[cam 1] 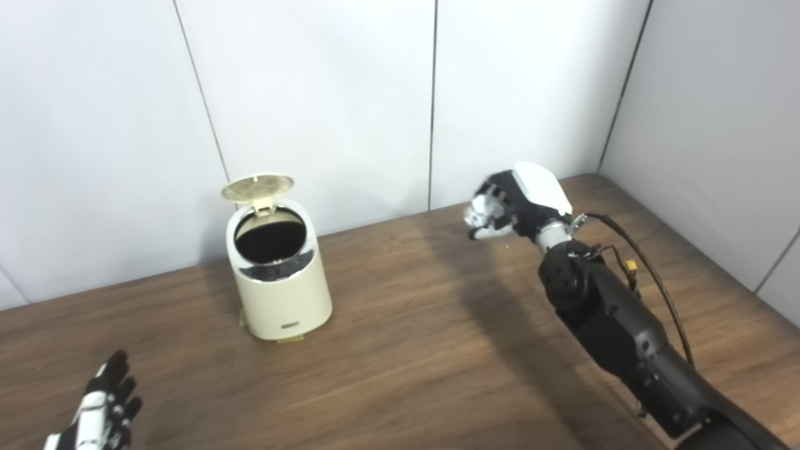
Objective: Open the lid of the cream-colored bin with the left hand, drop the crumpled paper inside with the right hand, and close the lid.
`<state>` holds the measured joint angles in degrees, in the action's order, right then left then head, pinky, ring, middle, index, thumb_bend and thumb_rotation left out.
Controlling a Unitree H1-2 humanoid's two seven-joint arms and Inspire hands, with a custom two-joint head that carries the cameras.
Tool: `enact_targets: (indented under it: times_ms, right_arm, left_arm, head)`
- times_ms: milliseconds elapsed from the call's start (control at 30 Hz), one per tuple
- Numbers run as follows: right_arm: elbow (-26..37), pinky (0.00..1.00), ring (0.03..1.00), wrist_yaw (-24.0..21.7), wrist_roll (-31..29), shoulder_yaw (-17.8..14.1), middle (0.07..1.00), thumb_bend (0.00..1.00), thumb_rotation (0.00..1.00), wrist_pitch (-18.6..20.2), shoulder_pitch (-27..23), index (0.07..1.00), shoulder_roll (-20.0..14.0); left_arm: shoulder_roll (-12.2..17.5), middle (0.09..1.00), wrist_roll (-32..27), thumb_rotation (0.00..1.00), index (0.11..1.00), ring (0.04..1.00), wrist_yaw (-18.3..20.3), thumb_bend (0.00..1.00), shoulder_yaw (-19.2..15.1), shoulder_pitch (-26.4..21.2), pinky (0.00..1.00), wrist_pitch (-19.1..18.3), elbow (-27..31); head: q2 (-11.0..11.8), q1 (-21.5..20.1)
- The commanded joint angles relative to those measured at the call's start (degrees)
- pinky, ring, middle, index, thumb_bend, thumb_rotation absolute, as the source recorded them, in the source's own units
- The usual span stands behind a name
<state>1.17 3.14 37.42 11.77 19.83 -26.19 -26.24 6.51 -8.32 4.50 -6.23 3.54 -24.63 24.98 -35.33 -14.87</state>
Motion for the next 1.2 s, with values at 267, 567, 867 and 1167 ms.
enact_targets:
  times_ms: [267, 567, 867, 1167]
  right_arm:
    - [14.5, 0.36, 0.381, -5.5, 4.5, 3.2, 0.503, 0.50, 0.00, -1.3, -3.1, 0.515, 7.9]
    - [11.7, 0.34, 0.390, -5.3, 4.3, 5.3, 0.520, 0.50, 0.00, -7.9, -6.7, 0.504, 13.7]
    - [3.0, 0.31, 0.388, -1.7, 4.6, 5.1, 0.516, 0.49, 0.00, -14.1, -10.9, 0.529, 17.7]
    - [-4.5, 0.31, 0.383, 0.8, 4.9, 5.2, 0.509, 0.49, 0.00, -15.3, -13.4, 0.529, 19.9]
  left_arm:
    - [0.5, 0.963, 3.7, 0.86, 0.994, 0.971, -0.3, 0.41, 1.7, 1.3, 1.00, 7.8, -3.4]
    - [-1.0, 0.950, 4.3, 0.81, 0.974, 0.964, -0.8, 0.47, 3.1, 2.7, 0.99, 9.7, -4.4]
    - [-1.0, 0.944, 5.5, 0.83, 0.970, 0.961, -1.5, 0.51, 4.0, 4.0, 0.97, 10.4, -3.7]
    - [-1.0, 0.937, 5.6, 0.82, 0.969, 0.955, -2.3, 0.55, 4.5, 4.5, 0.97, 11.4, -3.8]
  head:
    - [1.2, 9.4]
    - [1.4, 16.0]
    - [1.9, 18.2]
    - [2.2, 17.9]
